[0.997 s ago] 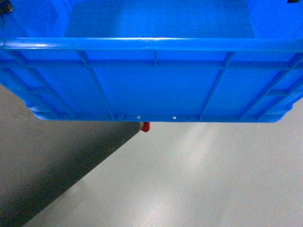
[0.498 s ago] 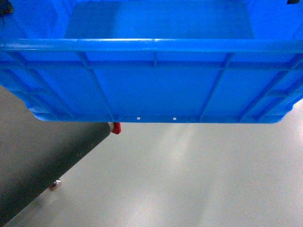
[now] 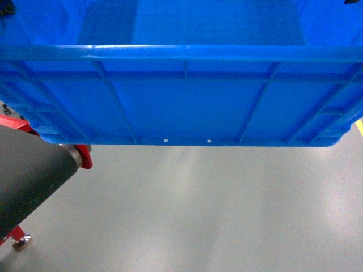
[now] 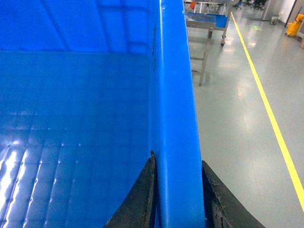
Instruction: Place box next to blue box on left shelf
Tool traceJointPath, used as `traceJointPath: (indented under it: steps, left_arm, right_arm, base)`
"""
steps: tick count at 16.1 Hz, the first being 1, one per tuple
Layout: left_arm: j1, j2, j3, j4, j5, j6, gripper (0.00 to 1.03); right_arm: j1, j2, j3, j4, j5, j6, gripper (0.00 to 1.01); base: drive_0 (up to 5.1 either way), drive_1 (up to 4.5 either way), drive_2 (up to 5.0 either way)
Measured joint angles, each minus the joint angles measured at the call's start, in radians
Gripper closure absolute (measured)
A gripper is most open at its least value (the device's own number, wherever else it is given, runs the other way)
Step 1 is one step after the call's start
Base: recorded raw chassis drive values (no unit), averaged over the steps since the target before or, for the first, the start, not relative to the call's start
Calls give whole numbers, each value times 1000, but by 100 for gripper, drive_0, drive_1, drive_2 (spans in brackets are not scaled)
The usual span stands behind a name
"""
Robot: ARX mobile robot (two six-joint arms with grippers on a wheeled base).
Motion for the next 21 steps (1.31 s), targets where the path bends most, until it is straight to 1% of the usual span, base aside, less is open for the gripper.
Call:
traceJointPath:
  steps: [14,21]
  left_arm:
    - [0,0,0,-2,0,3,88]
    - [-4,-1,0,-2,-3,7,88]
  right_arm:
    - [0,0,0,0,0,0,84]
    - [0,-2,0,0,4,-2,84]
  base:
    - [-157,-157,-157]
    - [9,441,-423]
